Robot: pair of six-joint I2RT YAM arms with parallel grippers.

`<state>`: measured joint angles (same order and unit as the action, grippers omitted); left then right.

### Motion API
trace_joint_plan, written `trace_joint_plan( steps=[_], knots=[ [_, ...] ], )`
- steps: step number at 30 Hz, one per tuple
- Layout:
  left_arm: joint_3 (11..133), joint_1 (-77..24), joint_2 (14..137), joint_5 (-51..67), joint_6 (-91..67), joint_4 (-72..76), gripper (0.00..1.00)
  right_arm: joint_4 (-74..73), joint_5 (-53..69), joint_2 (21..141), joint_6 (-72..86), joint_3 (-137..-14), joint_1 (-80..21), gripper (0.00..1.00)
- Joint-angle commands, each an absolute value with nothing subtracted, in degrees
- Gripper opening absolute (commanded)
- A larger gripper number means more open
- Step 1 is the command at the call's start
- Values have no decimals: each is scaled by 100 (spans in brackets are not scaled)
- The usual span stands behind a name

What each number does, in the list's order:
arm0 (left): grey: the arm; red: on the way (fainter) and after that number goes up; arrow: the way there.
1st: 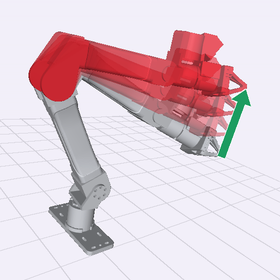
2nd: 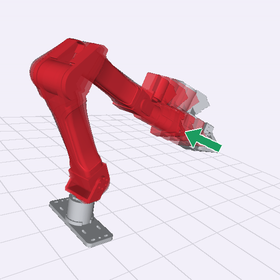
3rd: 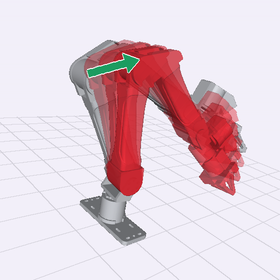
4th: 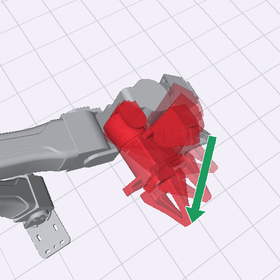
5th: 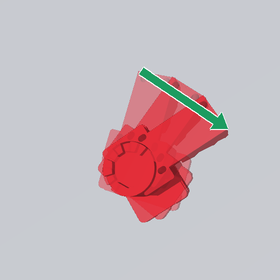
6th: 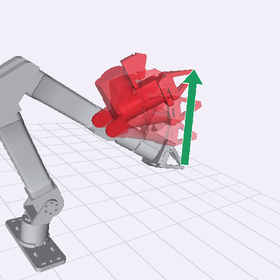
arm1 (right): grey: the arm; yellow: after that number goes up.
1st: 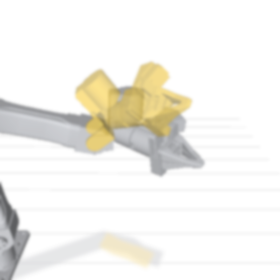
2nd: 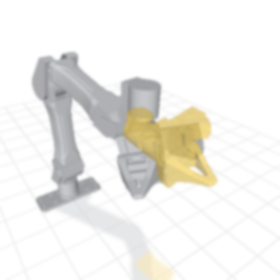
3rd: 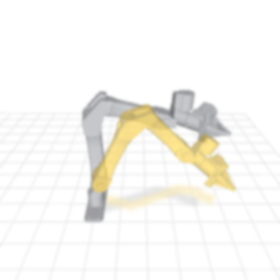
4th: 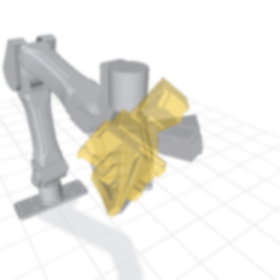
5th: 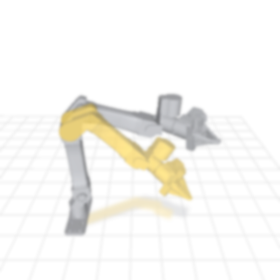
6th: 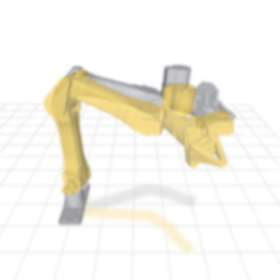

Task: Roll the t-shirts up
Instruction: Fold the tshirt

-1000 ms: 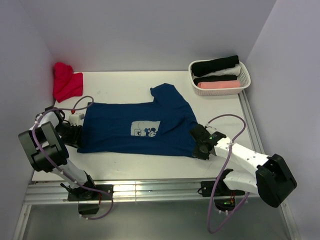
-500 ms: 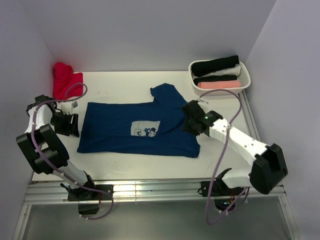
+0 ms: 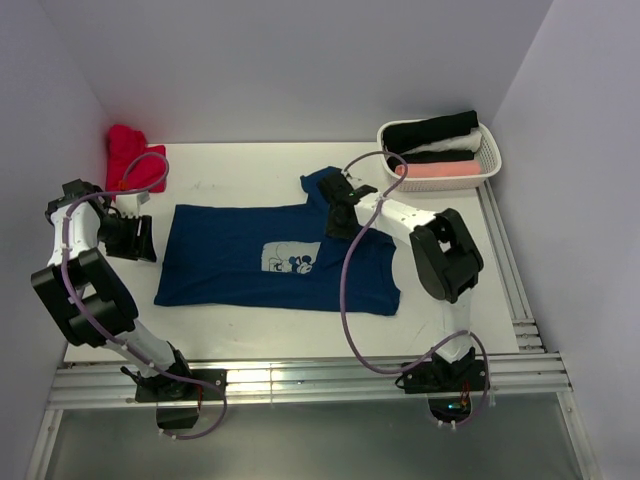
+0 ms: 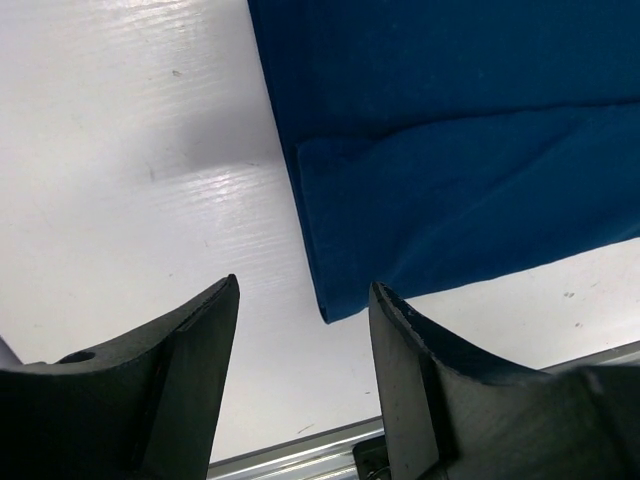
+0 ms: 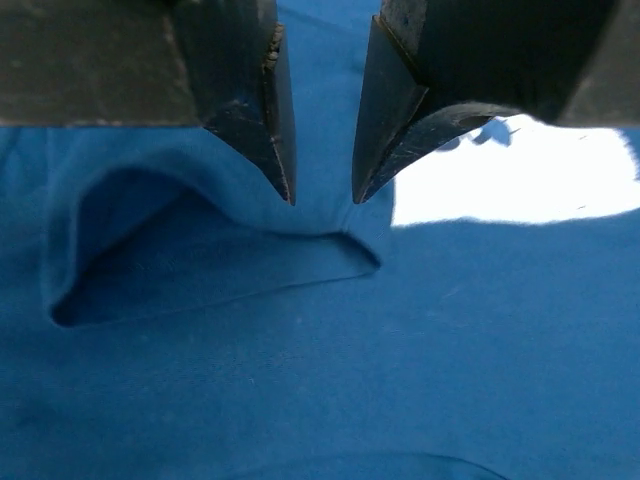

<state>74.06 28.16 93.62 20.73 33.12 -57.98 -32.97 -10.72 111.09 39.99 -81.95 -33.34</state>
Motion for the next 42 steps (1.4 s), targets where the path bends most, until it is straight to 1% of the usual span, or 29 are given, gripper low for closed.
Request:
trace_joint_plan(
  steps=[1,7,20,22,23,24,25,27,29,42],
  knots=[
    [7541,2839,9413,2303,3225,-5836,60,-3349,-1028,11302,3806,-8481,-3296,39],
    [7559,2839,9527,2373,3190,-5836,59,-3234,-967,11496,3762,-8411,-3296,43],
    [7471,2839,9563,2408,3182,-5783,57,-3226,-835,11865,3779,-8648,-3322,43],
    [7436,2839,9571,2408,3182,-5766,57,-3252,-852,11892,3788,-8683,-3331,39],
    [7427,2830,9571,2408,3190,-5766,57,-3261,-870,11900,3797,-8692,-3340,35],
    [7409,2839,9571,2408,3182,-5757,57,-3278,-905,11900,3797,-8701,-3357,28],
    [7383,2830,9563,2408,3190,-5748,57,-3304,-940,11883,3806,-8719,-3357,27],
    [7348,2839,9580,2399,3182,-5739,56,-3340,-949,11857,3814,-8736,-3366,18],
    [7339,2830,9571,2391,3190,-5730,56,-3366,-984,11804,3797,-8745,-3375,14],
    [7313,2839,9615,2408,3199,-5695,55,-3454,-1143,11479,3762,-8789,-3498,15]
  ],
)
